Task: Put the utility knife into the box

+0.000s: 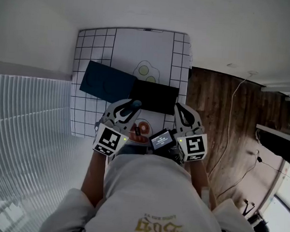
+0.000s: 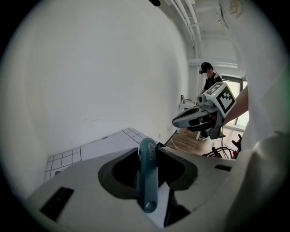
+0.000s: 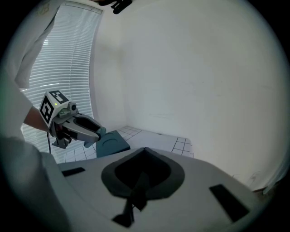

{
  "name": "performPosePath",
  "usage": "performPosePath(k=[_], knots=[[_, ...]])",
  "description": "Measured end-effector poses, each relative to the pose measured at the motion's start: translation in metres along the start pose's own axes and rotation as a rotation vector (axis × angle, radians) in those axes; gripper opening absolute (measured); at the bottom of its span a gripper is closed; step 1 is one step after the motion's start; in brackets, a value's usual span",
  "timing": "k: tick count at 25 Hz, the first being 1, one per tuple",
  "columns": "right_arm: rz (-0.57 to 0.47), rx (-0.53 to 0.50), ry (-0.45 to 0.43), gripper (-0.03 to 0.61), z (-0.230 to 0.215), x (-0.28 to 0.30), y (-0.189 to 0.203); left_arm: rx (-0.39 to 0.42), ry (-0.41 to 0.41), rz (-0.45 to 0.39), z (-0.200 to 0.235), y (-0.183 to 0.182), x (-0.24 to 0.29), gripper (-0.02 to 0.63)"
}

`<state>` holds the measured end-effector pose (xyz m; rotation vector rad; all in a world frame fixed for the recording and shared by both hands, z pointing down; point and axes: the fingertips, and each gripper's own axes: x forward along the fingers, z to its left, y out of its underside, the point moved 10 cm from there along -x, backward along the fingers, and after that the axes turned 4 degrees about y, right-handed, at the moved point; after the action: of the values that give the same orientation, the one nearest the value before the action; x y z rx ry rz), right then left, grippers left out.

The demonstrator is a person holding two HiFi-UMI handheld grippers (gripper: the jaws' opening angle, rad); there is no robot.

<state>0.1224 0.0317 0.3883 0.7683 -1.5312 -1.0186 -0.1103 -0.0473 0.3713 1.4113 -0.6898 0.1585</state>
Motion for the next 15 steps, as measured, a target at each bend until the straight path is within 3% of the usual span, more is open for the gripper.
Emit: performPosePath(k=[15], knots=[[0.029,0.024,0.018,0.007,-0.016,0.009,0.008,0.04,0.073,0.05,0.003,0.001,0.034,0.135]])
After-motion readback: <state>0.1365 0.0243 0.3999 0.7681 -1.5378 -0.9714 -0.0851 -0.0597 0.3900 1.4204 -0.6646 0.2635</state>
